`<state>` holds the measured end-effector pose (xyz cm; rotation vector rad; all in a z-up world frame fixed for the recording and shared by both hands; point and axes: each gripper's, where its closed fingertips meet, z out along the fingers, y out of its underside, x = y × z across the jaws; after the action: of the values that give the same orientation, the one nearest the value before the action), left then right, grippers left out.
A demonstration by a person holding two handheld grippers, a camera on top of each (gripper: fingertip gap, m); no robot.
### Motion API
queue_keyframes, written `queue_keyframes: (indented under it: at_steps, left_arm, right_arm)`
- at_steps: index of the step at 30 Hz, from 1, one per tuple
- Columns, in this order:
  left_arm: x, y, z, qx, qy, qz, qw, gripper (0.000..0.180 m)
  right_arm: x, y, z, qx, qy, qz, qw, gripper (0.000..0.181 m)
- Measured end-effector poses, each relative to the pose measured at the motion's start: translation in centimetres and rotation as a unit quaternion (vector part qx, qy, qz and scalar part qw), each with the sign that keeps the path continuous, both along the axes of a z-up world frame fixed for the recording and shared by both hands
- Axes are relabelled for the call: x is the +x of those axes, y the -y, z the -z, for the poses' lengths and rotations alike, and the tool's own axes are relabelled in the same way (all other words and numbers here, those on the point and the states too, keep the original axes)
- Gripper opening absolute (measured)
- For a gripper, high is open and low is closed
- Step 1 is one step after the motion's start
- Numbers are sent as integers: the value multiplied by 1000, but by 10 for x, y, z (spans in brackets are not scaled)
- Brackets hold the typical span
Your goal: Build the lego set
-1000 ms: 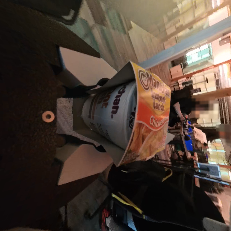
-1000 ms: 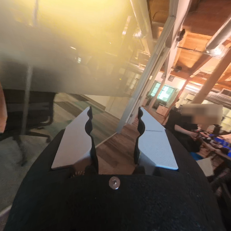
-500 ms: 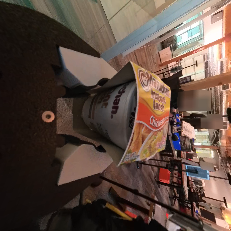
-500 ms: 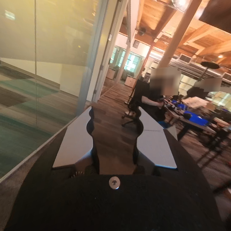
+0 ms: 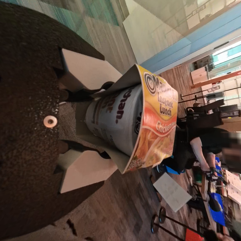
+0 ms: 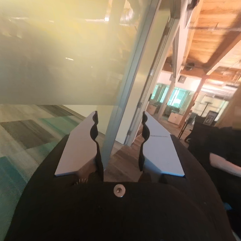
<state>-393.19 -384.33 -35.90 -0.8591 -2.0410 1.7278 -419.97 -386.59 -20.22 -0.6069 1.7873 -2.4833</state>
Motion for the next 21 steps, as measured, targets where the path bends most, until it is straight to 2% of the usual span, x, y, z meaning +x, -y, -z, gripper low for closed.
queue_keyframes:
  at_steps: [2,4,10,17,19,21]
  left_arm:
    - [-20,82,-6,21,-4,4,1000,93]
    - [-54,154,-22,7,-5,40,999,93]
    - [-173,373,-54,-45,-6,138,989,93]
    - [-278,628,-55,-56,-66,118,989,93]
    - [-298,694,-52,-19,-61,113,992,93]
    - [-316,761,-69,-33,-55,119,991,93]
  right_arm:
    - [-7,66,7,47,11,-17,999,71]
    - [-23,118,1,53,-5,-15,998,71]
    - [-129,255,23,92,-48,84,991,70]
    - [-265,452,79,135,-78,161,975,69]
    - [-296,539,74,136,-69,169,974,77]
    - [-305,624,50,112,-50,135,983,80]
